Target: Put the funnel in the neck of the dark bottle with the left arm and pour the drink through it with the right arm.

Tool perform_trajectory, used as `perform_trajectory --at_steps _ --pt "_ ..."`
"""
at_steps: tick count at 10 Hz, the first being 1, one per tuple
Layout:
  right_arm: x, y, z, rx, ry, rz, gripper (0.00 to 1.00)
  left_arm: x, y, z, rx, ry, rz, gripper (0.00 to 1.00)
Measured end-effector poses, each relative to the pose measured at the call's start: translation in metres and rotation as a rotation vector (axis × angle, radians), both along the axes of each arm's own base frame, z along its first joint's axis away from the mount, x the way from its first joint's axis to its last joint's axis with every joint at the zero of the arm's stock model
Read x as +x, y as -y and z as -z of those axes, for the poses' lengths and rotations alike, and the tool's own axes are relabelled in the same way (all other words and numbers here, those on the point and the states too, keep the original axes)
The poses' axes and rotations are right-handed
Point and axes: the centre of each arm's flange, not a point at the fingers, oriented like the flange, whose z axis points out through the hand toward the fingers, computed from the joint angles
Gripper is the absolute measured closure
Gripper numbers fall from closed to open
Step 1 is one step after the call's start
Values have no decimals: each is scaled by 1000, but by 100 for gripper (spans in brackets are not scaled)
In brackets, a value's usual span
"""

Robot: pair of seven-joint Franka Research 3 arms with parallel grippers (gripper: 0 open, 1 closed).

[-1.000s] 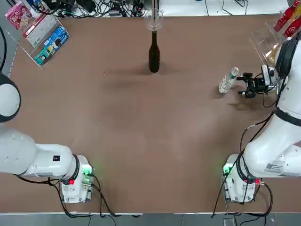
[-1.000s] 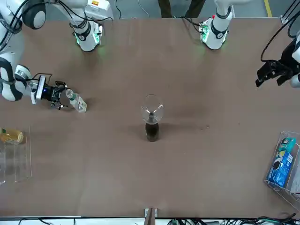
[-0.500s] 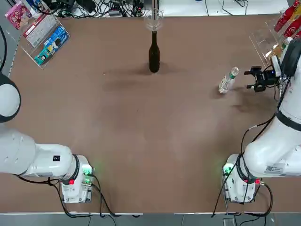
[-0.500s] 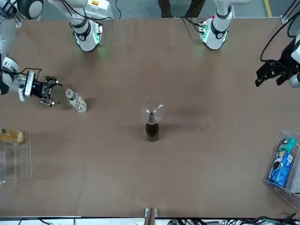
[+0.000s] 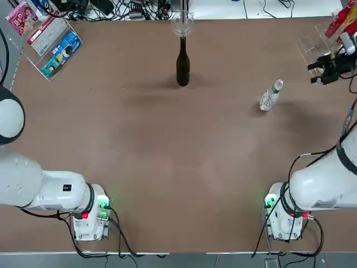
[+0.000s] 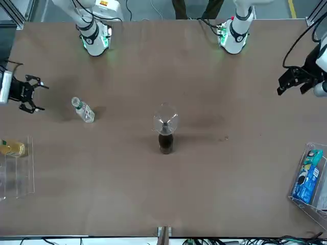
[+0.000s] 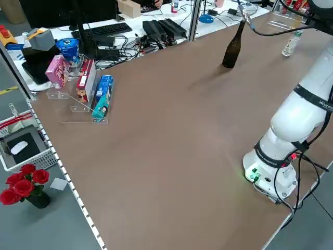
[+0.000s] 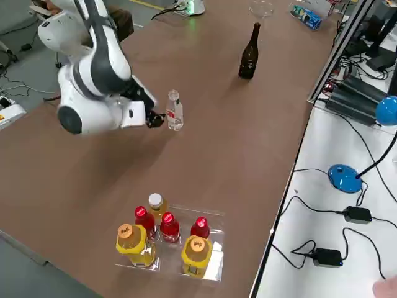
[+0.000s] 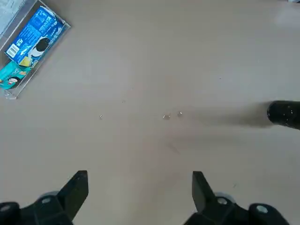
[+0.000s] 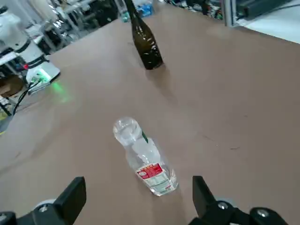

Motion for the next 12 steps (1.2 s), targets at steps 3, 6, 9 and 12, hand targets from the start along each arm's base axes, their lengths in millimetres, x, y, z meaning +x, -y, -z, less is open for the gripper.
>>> perform_trajectory --at_steps 3,6,9,12 --pt "17 -16 -93 -216 -111 69 0 0 0 -1 0 1 -3 2" --pt "39 -59 -172 -441 -277 189 0 0 0 -1 0 3 -4 2" --pt "41 -120 -229 -604 -462 410 0 0 0 -2 -1 4 -4 2" --pt "27 -167 -262 -682 -661 726 0 0 0 -2 -1 5 -4 2"
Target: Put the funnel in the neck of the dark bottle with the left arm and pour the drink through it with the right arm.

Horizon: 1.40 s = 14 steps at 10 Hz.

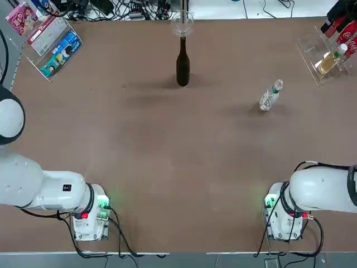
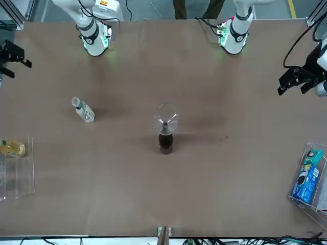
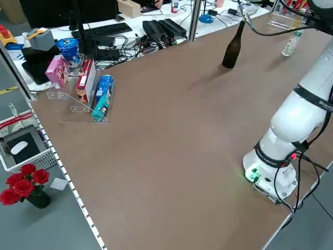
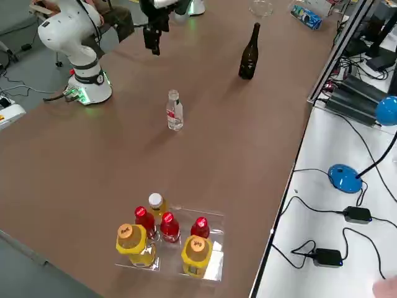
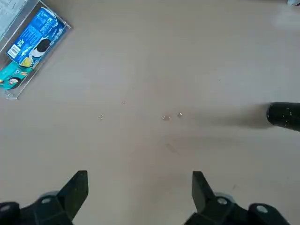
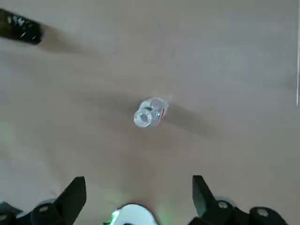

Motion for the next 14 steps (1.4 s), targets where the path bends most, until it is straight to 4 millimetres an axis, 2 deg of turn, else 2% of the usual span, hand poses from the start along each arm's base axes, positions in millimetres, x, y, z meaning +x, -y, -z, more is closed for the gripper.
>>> perform_trajectory --at_steps 2,4,7,9,12,14 --pt "-9 -20 -19 -86 -21 158 0 0 2 0 0 0 4 2" --pt "-12 -26 -36 -148 14 215 0 1 6 0 -1 2 11 2" --pt "-7 -28 -45 -180 71 266 0 10 -5 3 1 0 7 2" --pt "-5 -38 -46 -213 82 273 0 12 -8 5 3 -2 14 2" --pt "-11 -49 -53 -224 78 269 0 11 -4 4 3 1 39 2" --pt "-18 -41 -57 -224 77 289 0 11 3 3 2 2 54 2"
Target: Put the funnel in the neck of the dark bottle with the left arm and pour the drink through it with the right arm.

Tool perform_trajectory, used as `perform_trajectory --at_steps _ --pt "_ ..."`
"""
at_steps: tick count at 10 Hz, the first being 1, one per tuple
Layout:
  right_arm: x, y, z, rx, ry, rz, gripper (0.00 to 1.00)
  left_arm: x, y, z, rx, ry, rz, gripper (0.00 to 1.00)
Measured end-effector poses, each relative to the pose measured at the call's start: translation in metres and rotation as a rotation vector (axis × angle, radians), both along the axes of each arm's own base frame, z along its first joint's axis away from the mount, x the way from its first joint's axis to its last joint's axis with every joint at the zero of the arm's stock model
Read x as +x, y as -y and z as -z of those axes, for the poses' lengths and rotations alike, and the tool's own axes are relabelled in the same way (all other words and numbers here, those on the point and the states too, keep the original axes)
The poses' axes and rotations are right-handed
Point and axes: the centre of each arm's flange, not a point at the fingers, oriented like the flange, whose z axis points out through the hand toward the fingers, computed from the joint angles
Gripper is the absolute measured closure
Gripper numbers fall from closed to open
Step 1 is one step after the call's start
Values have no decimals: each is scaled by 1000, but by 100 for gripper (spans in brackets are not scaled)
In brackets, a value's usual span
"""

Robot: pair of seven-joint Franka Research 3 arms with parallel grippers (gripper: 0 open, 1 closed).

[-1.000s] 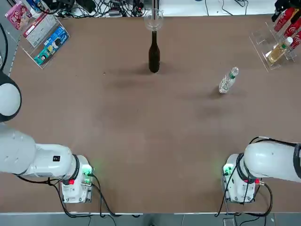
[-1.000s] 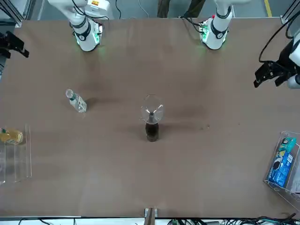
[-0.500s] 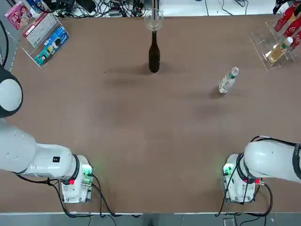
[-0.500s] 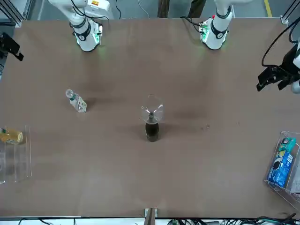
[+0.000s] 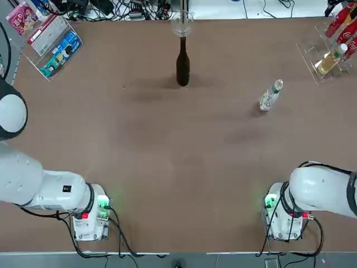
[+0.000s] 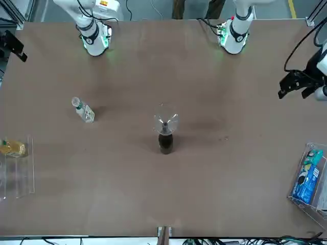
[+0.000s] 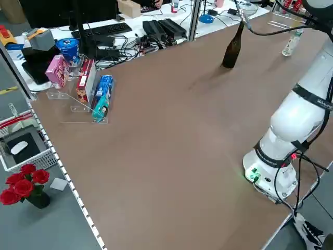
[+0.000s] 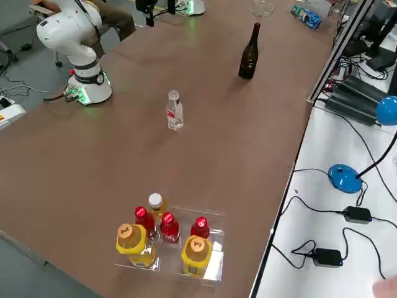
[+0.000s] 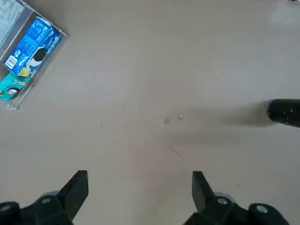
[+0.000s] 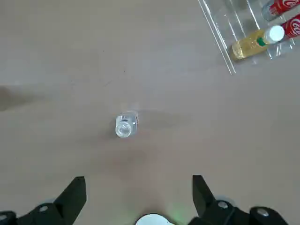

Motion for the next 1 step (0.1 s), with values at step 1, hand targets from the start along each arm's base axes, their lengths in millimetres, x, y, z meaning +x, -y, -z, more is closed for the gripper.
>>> perform_trajectory --at_steps 1 --pt "-1 4 0 2 -2 9 0 0 2 0 0 0 4 2"
